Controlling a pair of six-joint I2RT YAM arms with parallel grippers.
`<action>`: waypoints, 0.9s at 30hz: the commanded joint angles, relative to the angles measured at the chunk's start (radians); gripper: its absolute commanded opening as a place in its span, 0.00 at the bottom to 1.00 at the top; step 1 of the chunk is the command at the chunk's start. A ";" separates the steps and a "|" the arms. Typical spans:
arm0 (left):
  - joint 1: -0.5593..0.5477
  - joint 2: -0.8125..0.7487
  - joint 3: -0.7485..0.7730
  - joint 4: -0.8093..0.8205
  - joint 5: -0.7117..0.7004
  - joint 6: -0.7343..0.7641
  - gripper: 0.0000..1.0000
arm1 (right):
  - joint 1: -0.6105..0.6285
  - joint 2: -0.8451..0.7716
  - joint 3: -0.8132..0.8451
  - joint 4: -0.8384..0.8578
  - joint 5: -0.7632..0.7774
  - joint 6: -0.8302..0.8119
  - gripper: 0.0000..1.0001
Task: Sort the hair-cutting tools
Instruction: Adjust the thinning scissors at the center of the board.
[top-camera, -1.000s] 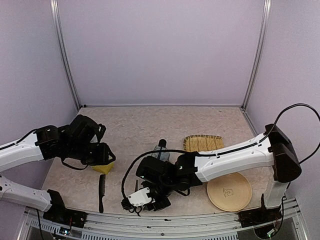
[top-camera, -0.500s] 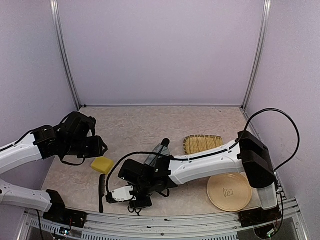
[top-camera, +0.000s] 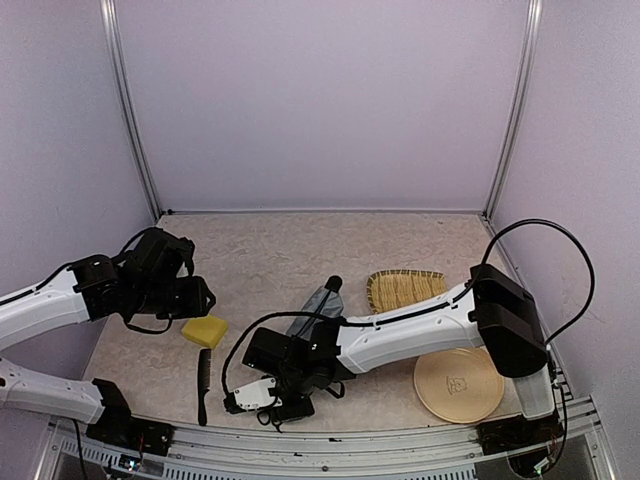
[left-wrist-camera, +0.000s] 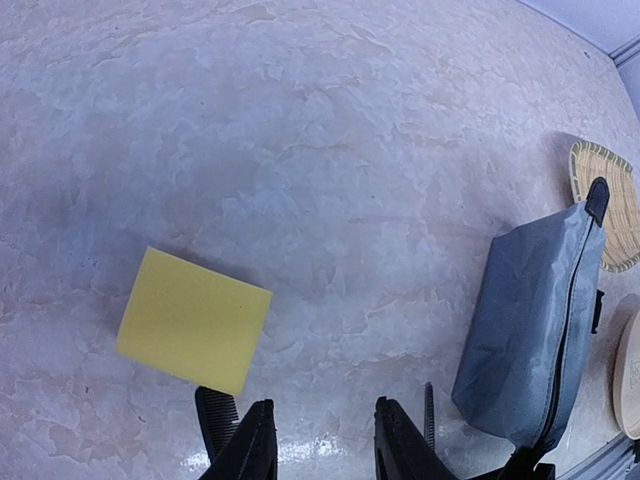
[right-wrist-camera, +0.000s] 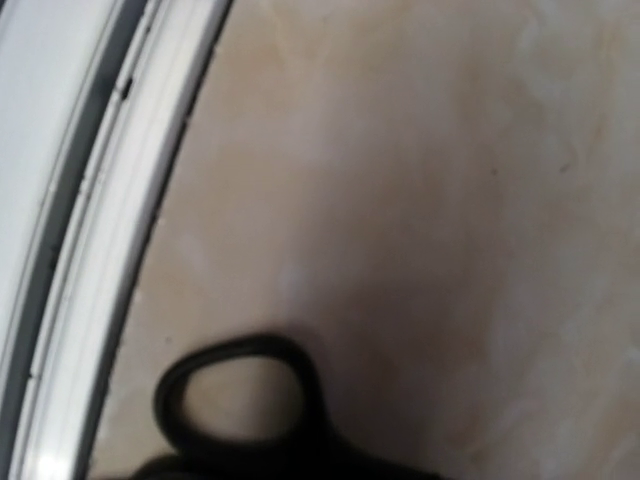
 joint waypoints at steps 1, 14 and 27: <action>0.010 0.017 -0.010 0.025 -0.004 0.021 0.34 | 0.016 0.000 -0.038 -0.053 0.058 -0.044 0.48; 0.018 0.044 -0.036 0.072 0.021 0.034 0.34 | 0.017 -0.126 -0.147 -0.089 0.162 -0.152 0.53; 0.031 0.083 -0.050 0.112 0.034 0.067 0.34 | -0.037 -0.272 -0.327 -0.147 0.193 -0.223 0.53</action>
